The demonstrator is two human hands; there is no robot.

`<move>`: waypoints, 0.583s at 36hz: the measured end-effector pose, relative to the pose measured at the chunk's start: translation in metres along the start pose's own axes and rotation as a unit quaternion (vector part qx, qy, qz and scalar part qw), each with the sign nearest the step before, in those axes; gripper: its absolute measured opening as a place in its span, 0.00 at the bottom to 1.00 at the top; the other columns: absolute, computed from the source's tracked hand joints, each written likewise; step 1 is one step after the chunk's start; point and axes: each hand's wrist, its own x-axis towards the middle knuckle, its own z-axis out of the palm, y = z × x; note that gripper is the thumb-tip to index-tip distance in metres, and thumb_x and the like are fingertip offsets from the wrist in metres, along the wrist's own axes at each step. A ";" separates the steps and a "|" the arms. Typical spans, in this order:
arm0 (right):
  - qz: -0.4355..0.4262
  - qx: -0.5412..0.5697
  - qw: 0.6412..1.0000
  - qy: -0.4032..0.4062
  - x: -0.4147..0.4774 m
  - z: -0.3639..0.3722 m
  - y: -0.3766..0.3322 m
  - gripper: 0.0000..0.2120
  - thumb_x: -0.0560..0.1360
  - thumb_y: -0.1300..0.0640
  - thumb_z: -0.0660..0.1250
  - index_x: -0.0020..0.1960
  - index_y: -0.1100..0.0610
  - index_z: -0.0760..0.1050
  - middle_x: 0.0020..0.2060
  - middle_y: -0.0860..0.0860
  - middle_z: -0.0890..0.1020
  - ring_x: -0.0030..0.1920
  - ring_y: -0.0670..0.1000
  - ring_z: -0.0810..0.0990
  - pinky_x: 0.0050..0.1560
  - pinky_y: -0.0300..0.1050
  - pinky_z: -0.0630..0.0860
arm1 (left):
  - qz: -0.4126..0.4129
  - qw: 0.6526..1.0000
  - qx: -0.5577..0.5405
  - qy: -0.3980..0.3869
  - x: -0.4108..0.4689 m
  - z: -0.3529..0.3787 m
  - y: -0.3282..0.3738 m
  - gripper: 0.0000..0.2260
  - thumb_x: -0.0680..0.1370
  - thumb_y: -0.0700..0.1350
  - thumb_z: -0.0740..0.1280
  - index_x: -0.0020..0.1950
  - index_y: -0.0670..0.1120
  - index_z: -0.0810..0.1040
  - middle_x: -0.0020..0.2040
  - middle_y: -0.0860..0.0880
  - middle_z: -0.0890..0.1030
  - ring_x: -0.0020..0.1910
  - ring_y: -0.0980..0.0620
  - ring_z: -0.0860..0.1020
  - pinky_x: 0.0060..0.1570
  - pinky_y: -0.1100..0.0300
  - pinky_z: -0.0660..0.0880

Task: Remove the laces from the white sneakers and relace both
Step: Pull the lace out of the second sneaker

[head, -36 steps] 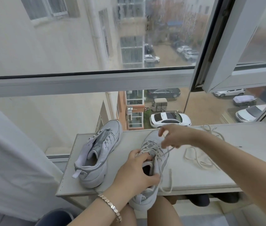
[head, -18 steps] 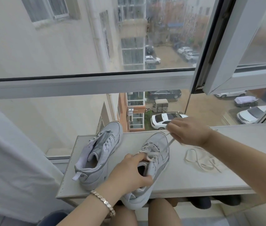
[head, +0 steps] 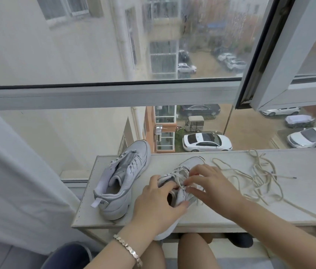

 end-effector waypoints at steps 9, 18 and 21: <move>0.007 -0.007 1.000 -0.022 0.005 -0.001 0.003 0.05 0.72 0.55 0.71 0.48 0.52 0.81 0.45 0.47 0.79 0.48 0.50 0.78 0.51 0.44 0.69 | -0.008 1.000 -0.014 0.011 -0.001 0.000 0.001 0.21 0.69 0.67 0.61 0.60 0.64 0.70 0.59 0.58 0.63 0.56 0.53 0.69 0.46 0.61 0.66; 0.076 -0.126 0.984 0.104 0.005 -0.020 0.029 0.06 0.61 0.60 0.79 0.34 0.54 0.83 0.36 0.47 0.82 0.42 0.55 0.81 0.50 0.51 0.65 | -0.016 1.000 -0.003 0.000 -0.001 -0.003 0.003 0.19 0.70 0.66 0.61 0.60 0.66 0.68 0.58 0.57 0.63 0.55 0.54 0.70 0.46 0.62 0.69; 0.232 -0.103 0.965 0.073 0.007 -0.023 0.036 0.04 0.71 0.54 0.71 0.43 0.52 0.84 0.46 0.45 0.81 0.57 0.52 0.73 0.56 0.49 0.56 | -0.022 1.000 0.002 -0.002 -0.001 -0.002 0.007 0.18 0.71 0.65 0.61 0.60 0.66 0.68 0.59 0.56 0.62 0.55 0.52 0.70 0.46 0.61 0.68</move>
